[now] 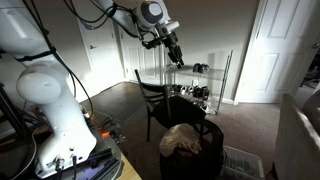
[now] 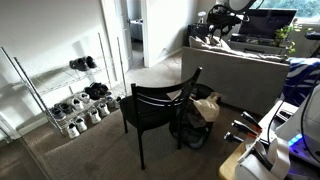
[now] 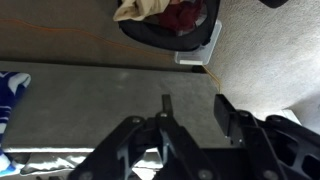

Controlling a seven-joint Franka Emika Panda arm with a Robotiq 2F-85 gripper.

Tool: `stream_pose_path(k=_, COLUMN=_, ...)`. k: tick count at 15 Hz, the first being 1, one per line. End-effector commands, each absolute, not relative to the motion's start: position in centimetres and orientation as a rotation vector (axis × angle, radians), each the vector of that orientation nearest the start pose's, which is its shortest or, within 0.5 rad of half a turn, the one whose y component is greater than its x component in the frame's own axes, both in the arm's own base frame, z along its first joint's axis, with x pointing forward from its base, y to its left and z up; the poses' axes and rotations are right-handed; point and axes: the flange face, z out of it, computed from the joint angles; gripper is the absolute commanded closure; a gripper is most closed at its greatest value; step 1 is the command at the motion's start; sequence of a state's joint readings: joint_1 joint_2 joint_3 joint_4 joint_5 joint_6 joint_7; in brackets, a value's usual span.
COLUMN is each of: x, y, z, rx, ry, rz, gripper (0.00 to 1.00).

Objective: Put the cloth in the black item

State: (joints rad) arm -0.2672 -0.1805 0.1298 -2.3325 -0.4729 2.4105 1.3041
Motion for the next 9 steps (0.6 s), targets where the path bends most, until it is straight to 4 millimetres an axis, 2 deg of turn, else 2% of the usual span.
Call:
stream_pose_path(k=1, x=49.5, y=-4.1, z=41.1, rx=-2.797, ry=1.599, rz=-0.640, gripper=0.22)
stream_pose_path(k=3, x=49.1, y=-0.7, z=38.9, rx=-2.849, ry=1.464, rz=-0.606, gripper=0.08)
stream_pose_path(k=4, x=48.2, y=1.2, z=37.2, rx=-2.880, ry=1.390, rz=-0.572, gripper=0.02)
stream_pose_path(k=8, x=46.4, y=8.1, z=33.0, rx=-2.934, ry=1.076, rz=-0.495, gripper=0.00)
stream_pose_path(k=9, x=47.2, y=6.6, z=34.3, rx=-2.922, ry=1.202, rz=-0.522, gripper=0.00)
